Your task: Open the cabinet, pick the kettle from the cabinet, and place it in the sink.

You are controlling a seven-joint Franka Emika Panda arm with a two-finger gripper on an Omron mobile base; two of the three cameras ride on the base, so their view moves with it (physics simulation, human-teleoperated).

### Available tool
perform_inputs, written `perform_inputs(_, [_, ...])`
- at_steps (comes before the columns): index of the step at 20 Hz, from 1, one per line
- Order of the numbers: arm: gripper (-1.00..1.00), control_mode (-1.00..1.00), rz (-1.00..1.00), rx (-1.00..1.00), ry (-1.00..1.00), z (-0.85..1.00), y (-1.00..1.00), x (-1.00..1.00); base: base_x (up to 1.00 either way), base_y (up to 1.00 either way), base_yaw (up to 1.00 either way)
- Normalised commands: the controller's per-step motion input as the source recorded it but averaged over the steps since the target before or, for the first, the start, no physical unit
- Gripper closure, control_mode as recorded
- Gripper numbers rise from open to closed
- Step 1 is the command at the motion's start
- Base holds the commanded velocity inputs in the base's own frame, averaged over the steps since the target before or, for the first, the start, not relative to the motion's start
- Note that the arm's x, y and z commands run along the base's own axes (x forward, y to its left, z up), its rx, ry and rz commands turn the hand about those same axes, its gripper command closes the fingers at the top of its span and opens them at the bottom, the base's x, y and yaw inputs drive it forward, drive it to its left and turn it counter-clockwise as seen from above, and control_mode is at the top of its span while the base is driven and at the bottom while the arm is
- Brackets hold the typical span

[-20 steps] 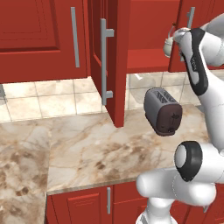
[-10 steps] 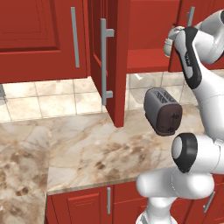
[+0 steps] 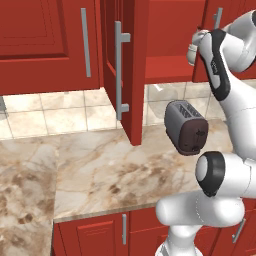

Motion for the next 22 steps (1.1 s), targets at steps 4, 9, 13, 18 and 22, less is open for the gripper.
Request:
perform_inputs(4, [1.00,-1.00,0.00,0.00,-0.02,0.00,0.00,0.24,0.00,0.00,0.00])
perform_inputs(9, [1.00,-1.00,0.00,0.00,-0.03,0.00,-0.01,0.24,0.00,0.00,0.00])
perform_inputs(13, [1.00,-1.00,0.00,0.00,-0.06,0.00,-0.07,0.06,0.00,0.00,0.00])
perform_inputs(18, [1.00,-1.00,0.02,0.04,-0.09,0.00,-0.11,-0.09,0.00,0.00,0.00])
perform_inputs(22, [1.00,-1.00,0.05,0.03,-0.10,0.00,-0.10,-0.20,0.00,0.00,0.00])
